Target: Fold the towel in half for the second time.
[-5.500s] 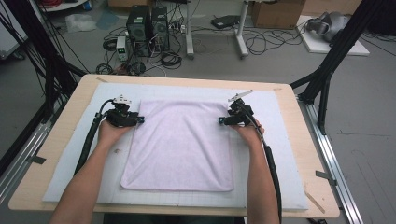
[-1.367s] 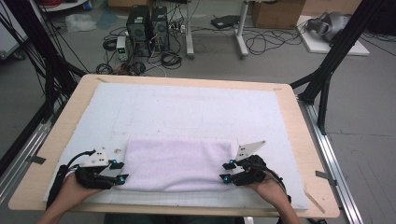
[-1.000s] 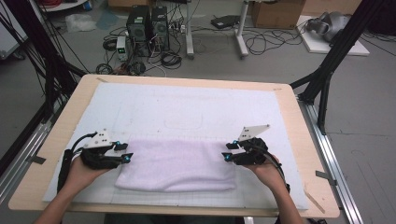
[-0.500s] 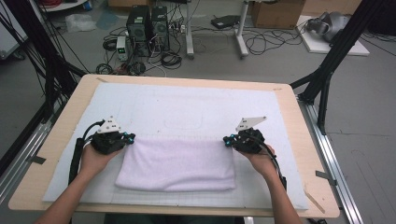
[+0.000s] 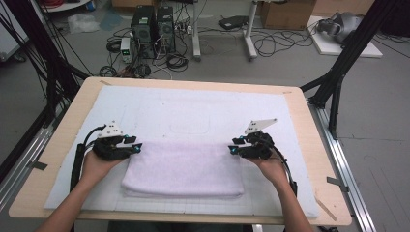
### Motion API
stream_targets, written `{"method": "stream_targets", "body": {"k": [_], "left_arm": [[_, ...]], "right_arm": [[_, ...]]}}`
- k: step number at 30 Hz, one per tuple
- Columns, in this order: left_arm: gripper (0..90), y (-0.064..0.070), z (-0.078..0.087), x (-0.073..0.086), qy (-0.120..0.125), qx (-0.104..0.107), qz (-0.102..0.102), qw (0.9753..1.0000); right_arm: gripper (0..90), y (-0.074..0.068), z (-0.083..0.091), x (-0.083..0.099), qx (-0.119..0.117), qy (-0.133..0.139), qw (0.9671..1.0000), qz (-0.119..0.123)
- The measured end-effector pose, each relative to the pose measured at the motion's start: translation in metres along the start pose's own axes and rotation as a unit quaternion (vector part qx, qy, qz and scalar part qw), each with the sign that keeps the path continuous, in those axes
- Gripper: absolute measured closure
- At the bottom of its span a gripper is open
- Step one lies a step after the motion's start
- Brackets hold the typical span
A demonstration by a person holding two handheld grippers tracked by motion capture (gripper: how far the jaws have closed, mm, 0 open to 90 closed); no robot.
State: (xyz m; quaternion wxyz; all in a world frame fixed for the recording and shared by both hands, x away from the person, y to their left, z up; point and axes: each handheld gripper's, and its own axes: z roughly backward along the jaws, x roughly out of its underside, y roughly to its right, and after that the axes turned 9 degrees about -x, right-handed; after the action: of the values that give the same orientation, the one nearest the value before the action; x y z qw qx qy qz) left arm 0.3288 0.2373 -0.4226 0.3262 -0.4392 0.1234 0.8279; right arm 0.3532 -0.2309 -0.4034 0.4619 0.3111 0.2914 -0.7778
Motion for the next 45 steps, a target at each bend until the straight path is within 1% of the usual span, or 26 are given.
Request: {"method": "stream_targets", "body": {"k": [1,2,3,5,7,10,12,14,15,16,19,20,21,23,25,28,30,32,35,36,38,39,41,43,45], "left_arm": [[58.5,0.005,0.001,0.003,-0.002,0.003,-0.007,1.0000],[58.5,0.009,0.002,0.005,-0.004,0.009,-0.010,0.9999],[58.2,0.012,0.002,0.007,-0.004,0.013,-0.012,0.9998],[57.6,0.017,0.003,0.011,-0.009,0.019,-0.027,0.9994],[56.4,0.022,0.004,0.014,-0.013,0.020,-0.033,0.9992],[55.0,0.027,0.009,0.019,-0.013,0.020,-0.044,0.9987],[53.2,0.029,0.014,0.023,-0.008,0.020,-0.046,0.9987],[50.9,0.032,0.018,0.029,-0.014,0.016,-0.055,0.9983],[50.8,0.033,0.020,0.032,-0.015,0.018,-0.055,0.9982],[50.5,0.034,0.021,0.034,-0.014,0.014,-0.057,0.9982],[49.4,0.032,0.026,0.035,-0.013,0.013,-0.054,0.9984],[48.8,0.031,0.028,0.035,-0.010,0.014,-0.049,0.9986],[48.8,0.030,0.029,0.034,-0.008,0.017,-0.045,0.9988],[48.8,0.027,0.032,0.031,-0.004,0.015,-0.044,0.9989],[48.9,0.023,0.033,0.027,-0.001,0.011,-0.042,0.9991],[49.0,0.017,0.030,0.020,0.003,0.007,-0.039,0.9992],[49.5,0.011,0.024,0.015,0.003,0.001,-0.033,0.9994],[50.1,0.004,0.016,0.010,0.003,-0.005,-0.021,0.9998],[51.1,-0.007,0.003,0.004,0.001,-0.011,-0.003,0.9999],[51.2,-0.010,-0.001,0.003,-0.001,-0.010,0.005,0.9999],[51.2,-0.016,-0.007,0.003,0.005,-0.022,0.017,0.9996],[51.1,-0.018,-0.009,0.005,0.002,-0.025,0.025,0.9994],[50.3,-0.023,-0.015,0.008,-0.010,-0.025,0.034,0.9990],[49.9,-0.025,-0.020,0.010,-0.017,-0.017,0.044,0.9988],[49.8,-0.024,-0.024,0.010,-0.022,-0.009,0.043,0.9988]], "right_arm": [[61.4,-0.008,-0.001,0.000,-0.005,0.004,0.9999,0.014],[61.5,-0.016,-0.002,0.000,-0.008,0.008,0.9995,0.029],[61.4,-0.022,-0.004,0.001,-0.009,0.005,0.9992,0.039],[60.5,-0.030,-0.007,0.005,-0.021,-0.001,0.9990,0.039],[59.4,-0.037,-0.011,0.011,-0.025,-0.003,0.9989,0.040],[57.3,-0.045,-0.015,0.023,-0.032,-0.016,0.9985,0.041],[55.2,-0.048,-0.018,0.030,-0.032,-0.022,0.9985,0.038],[53.5,-0.050,-0.019,0.037,-0.033,-0.023,0.9985,0.036],[53.4,-0.050,-0.019,0.039,-0.033,-0.024,0.9985,0.038],[53.4,-0.051,-0.020,0.040,-0.033,-0.024,0.9984,0.038],[51.9,-0.050,-0.019,0.039,-0.034,-0.020,0.9983,0.042],[51.3,-0.049,-0.018,0.039,-0.032,-0.017,0.9983,0.045],[51.0,-0.048,-0.016,0.037,-0.027,-0.013,0.9986,0.043],[50.1,-0.045,-0.012,0.033,-0.023,-0.006,0.9987,0.045],[48.9,-0.039,-0.006,0.028,-0.015,0.006,0.9991,0.038],[47.1,-0.030,-0.002,0.021,-0.004,0.014,0.9993,0.035],[46.3,-0.021,-0.001,0.016,-0.001,0.013,0.9995,0.028],[45.8,-0.013,-0.003,0.013,0.004,0.016,0.9996,0.024],[44.9,-0.002,-0.007,0.009,0.008,0.009,0.9998,0.016],[44.8,0.002,-0.008,0.009,0.010,0.008,0.9998,0.015],[44.2,0.009,-0.011,0.009,0.015,0.005,0.9998,0.010],[43.9,0.013,-0.012,0.010,0.017,0.004,0.9998,0.006],[43.0,0.021,-0.014,0.014,0.015,0.003,0.9998,-0.012],[42.3,0.027,-0.016,0.018,0.018,-0.002,0.9996,-0.022],[42.3,0.030,-0.018,0.020,0.013,-0.002,0.9994,-0.034]]}}
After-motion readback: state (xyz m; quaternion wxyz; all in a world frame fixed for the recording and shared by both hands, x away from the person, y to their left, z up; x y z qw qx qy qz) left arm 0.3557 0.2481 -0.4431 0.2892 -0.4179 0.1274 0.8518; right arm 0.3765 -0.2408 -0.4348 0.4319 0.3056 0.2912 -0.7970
